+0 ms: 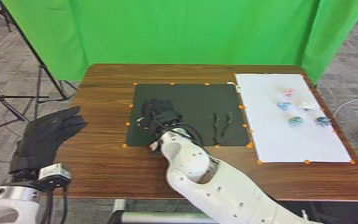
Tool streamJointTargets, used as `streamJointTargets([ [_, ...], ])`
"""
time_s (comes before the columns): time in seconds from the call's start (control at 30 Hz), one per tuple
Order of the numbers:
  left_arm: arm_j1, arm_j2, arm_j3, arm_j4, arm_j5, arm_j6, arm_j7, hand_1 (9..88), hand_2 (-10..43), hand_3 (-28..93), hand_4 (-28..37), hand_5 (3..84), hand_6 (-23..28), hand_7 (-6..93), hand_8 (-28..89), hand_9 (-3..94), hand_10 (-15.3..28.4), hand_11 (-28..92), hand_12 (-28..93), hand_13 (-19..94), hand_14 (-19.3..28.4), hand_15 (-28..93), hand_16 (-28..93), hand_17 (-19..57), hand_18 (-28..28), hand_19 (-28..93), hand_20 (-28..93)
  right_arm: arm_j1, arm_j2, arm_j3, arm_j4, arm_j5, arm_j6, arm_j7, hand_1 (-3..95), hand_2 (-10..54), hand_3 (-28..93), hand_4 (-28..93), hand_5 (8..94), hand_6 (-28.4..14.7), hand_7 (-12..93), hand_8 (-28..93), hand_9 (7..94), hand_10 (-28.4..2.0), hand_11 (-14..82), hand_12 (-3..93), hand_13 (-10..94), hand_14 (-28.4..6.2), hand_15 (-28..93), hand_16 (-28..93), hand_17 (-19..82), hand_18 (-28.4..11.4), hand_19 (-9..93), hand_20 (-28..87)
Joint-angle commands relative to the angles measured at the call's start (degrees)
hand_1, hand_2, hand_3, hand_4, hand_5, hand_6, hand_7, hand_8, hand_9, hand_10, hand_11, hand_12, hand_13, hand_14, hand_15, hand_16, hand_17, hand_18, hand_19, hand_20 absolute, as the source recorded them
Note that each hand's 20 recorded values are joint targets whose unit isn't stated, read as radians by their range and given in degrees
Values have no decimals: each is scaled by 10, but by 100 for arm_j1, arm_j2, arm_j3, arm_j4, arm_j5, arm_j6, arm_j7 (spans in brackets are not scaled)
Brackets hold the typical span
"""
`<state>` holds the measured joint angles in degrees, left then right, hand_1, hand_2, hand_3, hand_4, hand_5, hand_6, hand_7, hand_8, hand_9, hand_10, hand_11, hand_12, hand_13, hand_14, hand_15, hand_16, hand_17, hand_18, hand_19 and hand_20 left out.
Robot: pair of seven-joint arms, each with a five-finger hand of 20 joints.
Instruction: Arrange flowers
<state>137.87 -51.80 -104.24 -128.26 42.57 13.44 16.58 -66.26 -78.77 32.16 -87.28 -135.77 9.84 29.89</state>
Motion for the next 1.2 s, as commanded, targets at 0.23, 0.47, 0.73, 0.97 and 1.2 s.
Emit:
streamJointTargets([
  [0.23,-36,18,30,32,97,-111,-75,274,49,822,-138,478,146,154,-85,410,228,385,111,283,283,607,-118,-96,218,556,158,-46,-64,113,-40,-150,-301,60,433,-95,774,-283,661,-25,306,-9,729,-98,301,307,574,-92,736,236,204,-204,762,189],
  [0.47,-33,3,11,38,120,-138,-89,280,36,819,-132,478,146,154,-85,410,226,386,111,283,281,606,-118,-96,218,556,158,-135,-82,196,-35,-234,-448,49,421,-95,800,-283,634,-28,301,-148,673,-113,354,260,534,-104,745,215,191,-208,759,188],
  [0.73,-89,25,67,49,106,-138,-117,282,33,816,-128,477,145,155,-85,411,227,386,111,284,282,607,-118,-97,218,556,158,-107,-134,228,-33,-134,-445,54,410,-95,814,-283,623,-35,303,-157,652,-128,383,236,521,-110,751,196,186,-211,755,185],
  [0.97,-140,135,102,73,76,-131,-74,283,33,816,-129,476,145,155,-85,411,227,387,111,284,282,607,-118,-97,218,556,158,237,-149,90,109,116,-164,244,397,-95,816,-283,618,-38,293,-157,638,-136,397,199,513,-112,745,186,185,-211,753,180],
  [1.2,-11,205,85,41,-2,-23,67,283,34,815,-129,477,145,155,-85,411,227,386,110,284,282,607,-118,-97,218,556,158,482,-148,79,235,52,-132,311,395,-95,807,-283,612,-41,278,-159,635,-135,369,181,512,-115,717,172,186,-211,752,175],
])
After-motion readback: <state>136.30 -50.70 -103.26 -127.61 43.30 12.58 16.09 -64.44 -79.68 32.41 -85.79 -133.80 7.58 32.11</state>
